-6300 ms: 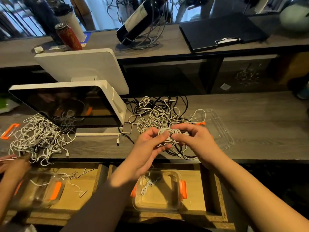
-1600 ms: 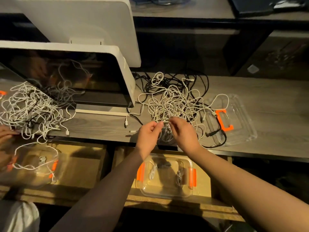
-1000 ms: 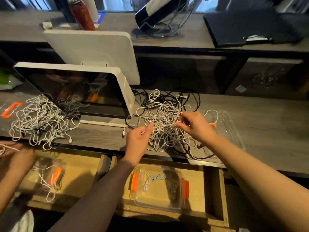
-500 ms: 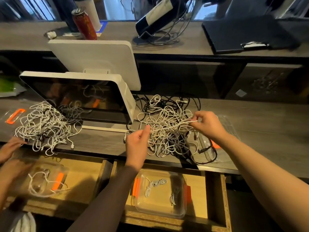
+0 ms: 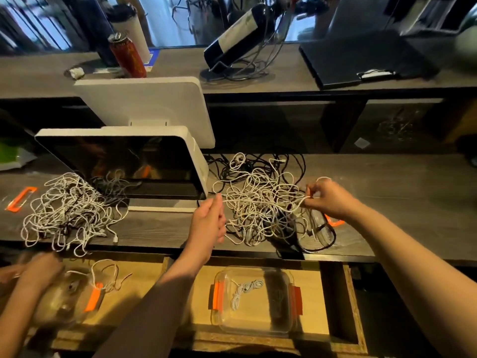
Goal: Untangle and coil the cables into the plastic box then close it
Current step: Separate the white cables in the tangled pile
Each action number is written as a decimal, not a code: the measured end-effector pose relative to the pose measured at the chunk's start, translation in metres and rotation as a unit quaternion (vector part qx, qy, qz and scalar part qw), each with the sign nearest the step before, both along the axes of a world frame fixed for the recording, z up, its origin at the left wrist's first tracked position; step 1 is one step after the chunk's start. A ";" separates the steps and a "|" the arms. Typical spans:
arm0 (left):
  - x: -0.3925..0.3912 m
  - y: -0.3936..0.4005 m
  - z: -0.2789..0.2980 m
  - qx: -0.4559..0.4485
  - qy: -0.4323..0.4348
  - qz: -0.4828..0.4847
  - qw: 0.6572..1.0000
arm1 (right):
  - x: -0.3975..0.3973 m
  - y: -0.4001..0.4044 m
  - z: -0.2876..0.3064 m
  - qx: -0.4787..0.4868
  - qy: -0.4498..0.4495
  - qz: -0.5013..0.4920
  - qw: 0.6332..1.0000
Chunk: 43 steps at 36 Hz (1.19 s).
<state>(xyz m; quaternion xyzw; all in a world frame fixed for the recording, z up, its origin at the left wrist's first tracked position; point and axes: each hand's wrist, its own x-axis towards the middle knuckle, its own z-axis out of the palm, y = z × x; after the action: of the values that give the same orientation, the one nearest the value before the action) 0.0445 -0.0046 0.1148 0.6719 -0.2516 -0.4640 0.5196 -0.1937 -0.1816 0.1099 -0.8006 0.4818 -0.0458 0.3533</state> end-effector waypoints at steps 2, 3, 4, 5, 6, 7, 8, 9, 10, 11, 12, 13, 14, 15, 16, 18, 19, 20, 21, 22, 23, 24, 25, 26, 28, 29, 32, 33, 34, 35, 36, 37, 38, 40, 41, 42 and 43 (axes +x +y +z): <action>-0.002 -0.001 0.006 0.001 -0.004 -0.033 0.999 | -0.001 0.006 0.001 0.015 0.044 0.033 0.998; -0.004 -0.003 0.008 0.001 -0.008 -0.051 0.999 | -0.002 0.009 0.001 0.024 0.074 0.054 0.996; -0.006 -0.005 0.011 -0.002 -0.011 -0.072 0.997 | -0.002 0.012 0.001 0.037 0.098 0.075 0.992; -0.008 -0.006 0.014 -0.005 -0.015 -0.094 0.995 | -0.001 0.017 0.003 0.051 0.108 0.089 0.989; -0.011 -0.007 0.016 -0.008 -0.017 -0.113 0.993 | 0.002 0.024 0.007 0.064 0.092 0.095 0.989; -0.013 -0.007 0.019 -0.009 -0.017 -0.127 0.992 | 0.006 0.032 0.012 0.076 0.058 0.098 0.991; -0.016 -0.008 0.022 -0.010 -0.014 -0.137 0.990 | 0.010 0.040 0.015 0.086 0.008 0.102 0.991; -0.019 -0.008 0.025 -0.011 -0.009 -0.144 0.990 | 0.015 0.048 0.017 0.103 -0.041 0.102 0.989; -0.021 -0.009 0.027 -0.010 0.000 -0.148 0.989 | 0.020 0.057 0.020 0.124 -0.092 0.100 0.983; -0.024 -0.009 0.029 -0.008 0.011 -0.152 0.988 | 0.025 0.065 0.022 0.146 -0.141 0.095 0.975; -0.025 -0.009 0.031 -0.007 0.025 -0.155 0.988 | 0.030 0.073 0.025 0.160 -0.184 0.087 0.966; -0.027 -0.009 0.032 -0.005 0.042 -0.158 0.987 | 0.034 0.081 0.028 0.164 -0.216 0.077 0.960; -0.028 -0.008 0.034 -0.005 0.064 -0.159 0.985 | 0.037 0.087 0.029 0.159 -0.238 0.063 0.956; -0.029 -0.006 0.035 -0.006 0.093 -0.156 0.983 | 0.040 0.093 0.030 0.148 -0.253 0.048 0.955; -0.030 -0.005 0.036 -0.010 0.125 -0.154 0.980 | 0.042 0.098 0.031 0.141 -0.267 0.032 0.953; -0.031 -0.001 0.038 -0.024 0.171 -0.162 0.972 | 0.044 0.105 0.028 0.145 -0.302 0.003 0.942; -0.032 0.001 0.038 -0.035 0.183 -0.174 0.967 | 0.045 0.108 0.027 0.152 -0.317 -0.009 0.936; -0.032 0.003 0.039 -0.047 0.194 -0.190 0.961 | 0.046 0.111 0.026 0.157 -0.328 -0.021 0.931; -0.032 0.005 0.039 -0.057 0.205 -0.206 0.955 | 0.047 0.114 0.026 0.160 -0.339 -0.030 0.927; -0.032 0.006 0.039 -0.060 0.216 -0.220 0.949 | 0.048 0.116 0.026 0.165 -0.348 -0.037 0.922; -0.032 0.007 0.039 -0.054 0.224 -0.234 0.945 | 0.048 0.119 0.027 0.164 -0.358 -0.040 0.918; -0.032 0.009 0.040 -0.041 0.235 -0.245 0.940 | 0.048 0.121 0.028 0.156 -0.365 -0.040 0.917; -0.031 0.009 0.039 -0.027 0.248 -0.254 0.934 | 0.048 0.124 0.029 0.143 -0.368 -0.036 0.918; -0.030 0.010 0.040 -0.018 0.266 -0.262 0.928 | 0.048 0.126 0.030 0.130 -0.368 -0.032 0.920; -0.027 0.011 0.042 -0.009 0.273 -0.277 0.921 | 0.047 0.131 0.031 0.102 -0.371 -0.037 0.922; -0.026 0.011 0.043 -0.003 0.250 -0.285 0.925 | 0.047 0.132 0.031 0.088 -0.375 -0.047 0.922; -0.028 0.015 0.048 0.021 0.153 -0.303 0.940 | 0.044 0.136 0.033 0.060 -0.382 -0.075 0.919; -0.029 0.016 0.048 0.026 0.131 -0.298 0.945 | 0.044 0.137 0.033 0.056 -0.381 -0.080 0.920; -0.030 0.017 0.048 0.026 0.113 -0.286 0.951 | 0.043 0.138 0.034 0.051 -0.379 -0.083 0.920; -0.032 0.017 0.047 0.020 0.098 -0.274 0.956 | 0.043 0.139 0.034 0.047 -0.377 -0.085 0.921; -0.033 0.018 0.047 0.011 0.087 -0.266 0.960 | 0.043 0.140 0.034 0.042 -0.374 -0.086 0.922; -0.034 0.018 0.046 0.001 0.084 -0.260 0.962 | 0.043 0.142 0.034 0.037 -0.372 -0.090 0.923; -0.034 0.019 0.046 -0.006 0.088 -0.254 0.963 | 0.042 0.144 0.035 0.035 -0.372 -0.094 0.923; -0.035 0.020 0.045 -0.017 0.106 -0.244 0.964 | 0.042 0.150 0.035 0.037 -0.382 -0.105 0.917; -0.036 0.021 0.043 -0.021 0.115 -0.239 0.964 | 0.041 0.154 0.035 0.043 -0.388 -0.110 0.914; -0.036 0.022 0.043 -0.028 0.126 -0.230 0.965 | 0.041 0.156 0.035 0.050 -0.389 -0.114 0.913; -0.037 0.022 0.043 -0.038 0.139 -0.220 0.965 | 0.040 0.159 0.034 0.054 -0.382 -0.117 0.915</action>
<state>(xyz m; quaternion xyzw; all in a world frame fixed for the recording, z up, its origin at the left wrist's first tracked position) 0.0076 0.0179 0.1581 0.5088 -0.3357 -0.6457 0.4599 -0.1535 -0.0225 0.1438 -0.6397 0.4017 -0.3629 0.5456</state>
